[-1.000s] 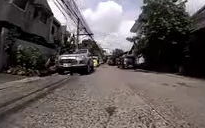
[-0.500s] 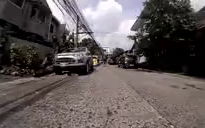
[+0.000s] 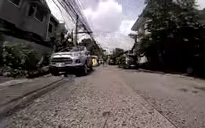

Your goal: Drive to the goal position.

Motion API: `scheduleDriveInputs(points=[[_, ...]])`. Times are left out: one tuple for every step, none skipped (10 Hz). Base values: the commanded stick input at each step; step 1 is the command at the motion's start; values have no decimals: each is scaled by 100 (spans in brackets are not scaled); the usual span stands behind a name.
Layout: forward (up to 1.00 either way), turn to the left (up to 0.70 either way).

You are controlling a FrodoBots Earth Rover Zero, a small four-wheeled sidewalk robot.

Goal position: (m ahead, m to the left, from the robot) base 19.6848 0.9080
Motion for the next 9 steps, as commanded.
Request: scheduleDriveInputs(points=[[70,0],[70,0],[70,0],[70,0],[70,0],[70,0],[70,0],[70,0],[70,0]])
